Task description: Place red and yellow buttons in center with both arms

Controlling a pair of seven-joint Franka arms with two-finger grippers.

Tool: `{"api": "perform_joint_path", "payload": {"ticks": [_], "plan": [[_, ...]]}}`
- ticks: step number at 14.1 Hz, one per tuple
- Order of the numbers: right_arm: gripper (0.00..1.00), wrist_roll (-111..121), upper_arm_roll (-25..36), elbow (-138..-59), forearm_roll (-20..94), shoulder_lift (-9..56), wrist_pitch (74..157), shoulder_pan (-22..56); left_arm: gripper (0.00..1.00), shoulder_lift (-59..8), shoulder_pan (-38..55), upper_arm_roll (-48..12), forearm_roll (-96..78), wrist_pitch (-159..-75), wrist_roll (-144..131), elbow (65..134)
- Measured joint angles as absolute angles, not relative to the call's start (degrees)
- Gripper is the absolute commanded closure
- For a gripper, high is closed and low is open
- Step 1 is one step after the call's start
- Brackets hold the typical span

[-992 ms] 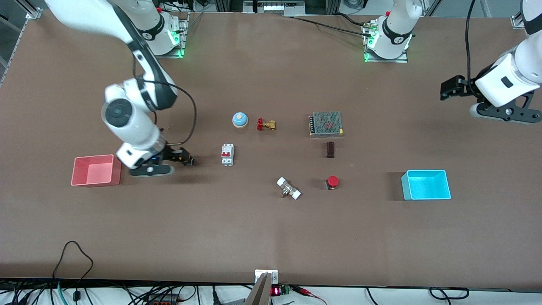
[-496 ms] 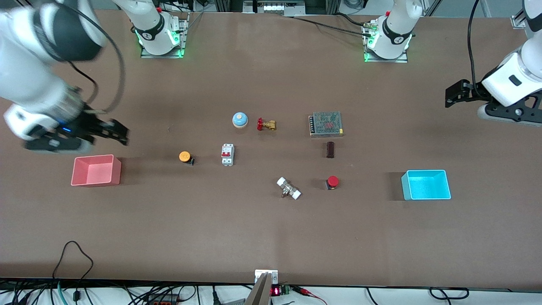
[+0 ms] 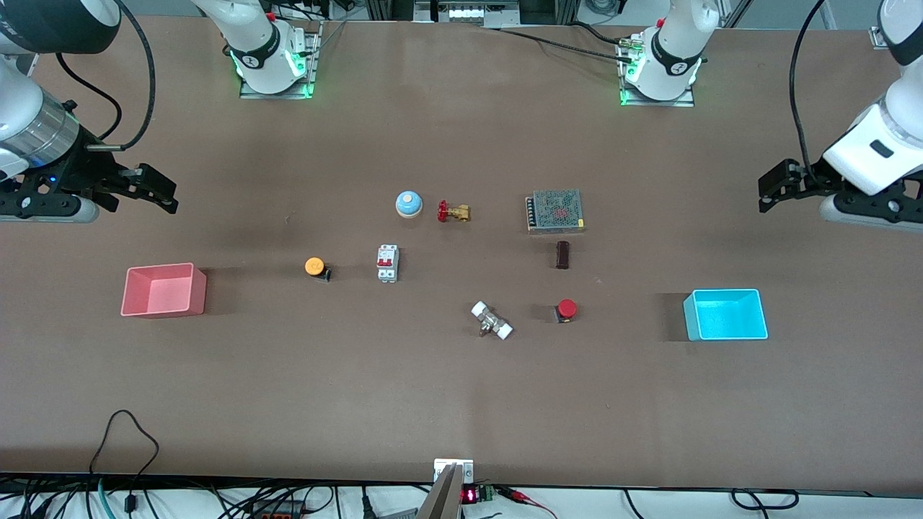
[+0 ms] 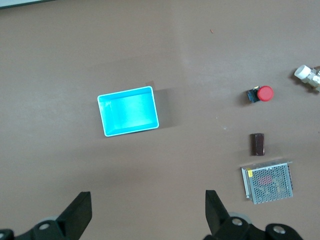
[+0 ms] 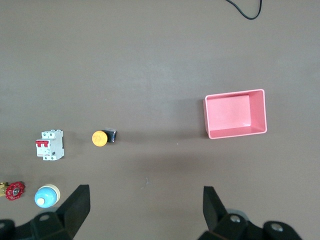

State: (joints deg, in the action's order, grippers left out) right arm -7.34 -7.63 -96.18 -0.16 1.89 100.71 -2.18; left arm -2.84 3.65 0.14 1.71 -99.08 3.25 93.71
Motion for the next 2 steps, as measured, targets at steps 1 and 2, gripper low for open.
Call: {"api": "perform_joint_path", "payload": {"ticks": [1, 2], "plan": [[0.00, -7.3, -7.7, -96.2, -0.2, 1.9, 100.3, -2.2, 0.00, -3.3, 3.6, 0.1, 1.7, -99.4, 2.6, 93.8], [0.00, -7.3, -7.7, -96.2, -0.2, 1.9, 100.1, -2.2, 0.00, -3.7, 3.6, 0.1, 1.7, -99.4, 2.3, 93.8]]}}
